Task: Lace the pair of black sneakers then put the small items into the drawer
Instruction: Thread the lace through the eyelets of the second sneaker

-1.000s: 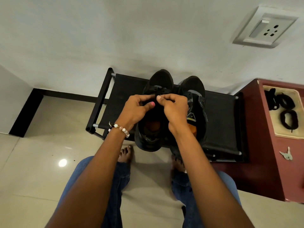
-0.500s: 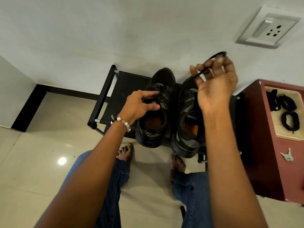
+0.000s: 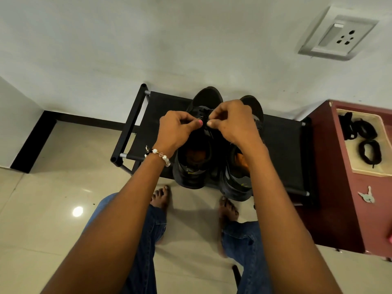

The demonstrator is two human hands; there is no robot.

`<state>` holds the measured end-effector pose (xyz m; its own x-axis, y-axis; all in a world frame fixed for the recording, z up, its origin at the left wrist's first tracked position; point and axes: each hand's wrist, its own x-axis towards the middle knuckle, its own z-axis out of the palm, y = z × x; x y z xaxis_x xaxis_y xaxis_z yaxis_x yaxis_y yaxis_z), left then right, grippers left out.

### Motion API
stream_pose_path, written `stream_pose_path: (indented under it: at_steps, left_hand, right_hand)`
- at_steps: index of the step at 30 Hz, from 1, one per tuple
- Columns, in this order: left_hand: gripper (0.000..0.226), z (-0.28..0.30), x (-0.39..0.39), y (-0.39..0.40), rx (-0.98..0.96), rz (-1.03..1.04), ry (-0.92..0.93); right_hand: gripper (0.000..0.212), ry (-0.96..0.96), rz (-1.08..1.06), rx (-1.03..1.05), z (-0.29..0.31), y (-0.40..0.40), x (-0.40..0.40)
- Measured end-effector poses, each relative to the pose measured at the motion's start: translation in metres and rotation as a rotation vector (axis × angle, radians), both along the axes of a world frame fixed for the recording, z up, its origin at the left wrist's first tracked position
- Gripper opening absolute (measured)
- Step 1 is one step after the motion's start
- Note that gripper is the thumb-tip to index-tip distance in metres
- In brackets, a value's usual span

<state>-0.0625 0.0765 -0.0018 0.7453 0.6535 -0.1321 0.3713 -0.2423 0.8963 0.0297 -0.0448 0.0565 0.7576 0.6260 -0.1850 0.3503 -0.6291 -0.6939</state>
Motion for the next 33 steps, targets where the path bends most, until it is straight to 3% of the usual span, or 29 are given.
stream_pose_path:
  at_steps: [4, 13, 15, 17, 21, 29, 33]
  left_hand:
    - [0.014, -0.002, 0.003, -0.002, -0.180, -0.003, 0.036]
    - [0.013, -0.003, 0.003, -0.005, -0.385, -0.016, -0.045]
    - [0.013, -0.005, 0.003, -0.003, -0.242, 0.038, -0.075]
    - [0.027, -0.006, 0.002, 0.000, 0.057, 0.045, -0.118]
    - [0.017, -0.005, 0.001, 0.005, 0.426, -0.153, -0.075]
    - [0.017, -0.007, 0.005, 0.010, 0.566, -0.221, 0.043]
    - [0.015, -0.005, 0.004, 0.012, 0.453, -0.259, 0.030]
  right_hand:
    - [0.025, 0.034, 0.081, -0.149, -0.018, 0.004, -0.009]
    - [0.025, -0.231, -0.060, 0.108, -0.055, 0.002, -0.026]
    - [0.031, -0.215, -0.081, 0.126, -0.057, 0.003, -0.027]
    - [0.034, -0.181, -0.114, 0.138, -0.056, 0.002, -0.026]
    - [0.017, -0.139, -0.157, 0.198, -0.054, 0.001, -0.026]
    - [0.003, 0.045, -0.233, 0.214, -0.054, 0.008, -0.022]
    - [0.008, 0.260, -0.213, 0.206, -0.051, 0.009, -0.020]
